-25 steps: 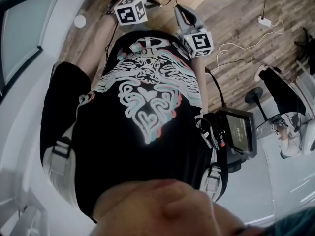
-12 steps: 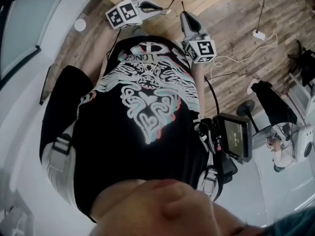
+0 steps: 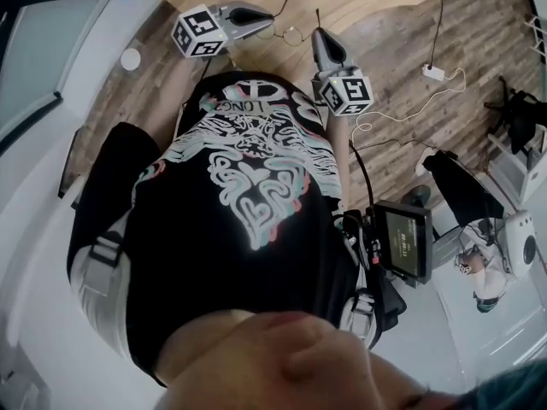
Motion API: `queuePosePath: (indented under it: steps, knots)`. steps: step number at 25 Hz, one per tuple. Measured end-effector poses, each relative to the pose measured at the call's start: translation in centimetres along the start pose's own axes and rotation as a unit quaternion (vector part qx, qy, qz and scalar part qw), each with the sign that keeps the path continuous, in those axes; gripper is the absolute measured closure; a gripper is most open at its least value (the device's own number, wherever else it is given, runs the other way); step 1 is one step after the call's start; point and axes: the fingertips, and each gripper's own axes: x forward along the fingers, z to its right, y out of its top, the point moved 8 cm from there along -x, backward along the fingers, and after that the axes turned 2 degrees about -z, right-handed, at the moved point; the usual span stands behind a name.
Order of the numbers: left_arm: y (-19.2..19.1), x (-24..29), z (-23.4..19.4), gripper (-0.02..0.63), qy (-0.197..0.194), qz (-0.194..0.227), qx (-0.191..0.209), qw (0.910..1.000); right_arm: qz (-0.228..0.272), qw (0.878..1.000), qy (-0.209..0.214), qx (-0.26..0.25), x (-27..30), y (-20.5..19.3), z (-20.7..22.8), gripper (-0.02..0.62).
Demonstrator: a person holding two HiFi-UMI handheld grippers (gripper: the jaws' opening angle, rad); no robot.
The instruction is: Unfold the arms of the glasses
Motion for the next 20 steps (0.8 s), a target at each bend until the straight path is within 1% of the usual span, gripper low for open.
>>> queuePosePath:
  steps: [2, 4, 6, 10, 20]
  knots:
    - [0.2, -0.4, -0.7, 0.609, 0.024, 0.03, -0.03, 0.9988, 0.006, 1.0, -0.005, 0.01, -0.1, 0.2, 0.4, 0.586]
    - [0.4, -0.7, -1.8, 0.609, 0.064, 0.058, -0.071, 0.9937, 0.013, 1.0, -0.007, 0.021, 0.0, 0.5, 0.6, 0.586]
    - [0.5, -0.9, -2.4, 0.609, 0.085, 0.07, -0.092, 0.9896, 0.015, 1.0, -0.004, 0.022, 0.2, 0.7, 0.6, 0.586]
    - [0.0, -0.4, -2.5, 0.609, 0.09, 0.059, -0.088, 0.9903, 0.01, 1.0, -0.007, 0.016, 0.6, 0.5, 0.8, 0.586]
    - [0.0, -0.5, -2.5, 0.609, 0.086, 0.051, -0.098, 0.9902, 0.004, 1.0, -0.024, 0.016, 0.7, 0.5, 1.0, 0.586]
